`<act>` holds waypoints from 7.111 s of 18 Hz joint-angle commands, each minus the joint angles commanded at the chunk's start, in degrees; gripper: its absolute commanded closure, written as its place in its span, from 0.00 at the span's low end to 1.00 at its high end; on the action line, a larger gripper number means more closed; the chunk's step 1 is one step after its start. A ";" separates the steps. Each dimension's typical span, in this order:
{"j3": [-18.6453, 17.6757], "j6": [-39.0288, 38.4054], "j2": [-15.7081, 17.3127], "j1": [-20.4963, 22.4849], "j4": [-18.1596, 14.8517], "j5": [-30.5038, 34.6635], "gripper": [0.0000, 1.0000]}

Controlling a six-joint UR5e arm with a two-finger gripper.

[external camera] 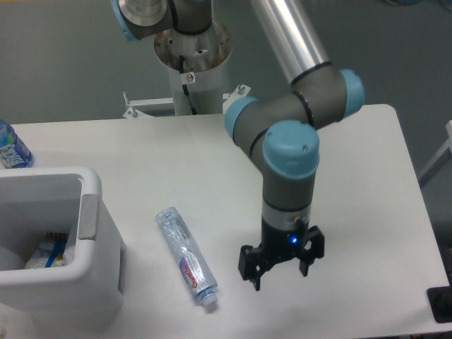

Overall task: Place the trash in the trash can
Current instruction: 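Move the open gripper over to the clear water bottle, then lower the gripper around the bottle's labeled middle and close on it, then lift the held bottle and carry it over the white bin, then open the gripper to release the bottle into the bin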

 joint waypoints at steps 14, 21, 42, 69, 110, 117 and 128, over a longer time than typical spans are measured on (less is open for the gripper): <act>-0.62 -3.16 -5.28 -5.19 0.88 0.61 0.00; -0.26 -4.39 -6.68 -6.60 1.84 2.63 0.00; -0.79 -5.10 -7.65 -7.91 2.20 5.45 0.43; 4.82 -4.92 1.84 -3.61 8.17 -1.14 0.90; 4.83 -7.30 13.88 -22.68 20.39 -3.69 0.06; 4.22 -7.82 14.76 -19.09 20.04 -3.08 0.00; -1.31 11.56 21.95 -3.27 11.26 6.68 0.00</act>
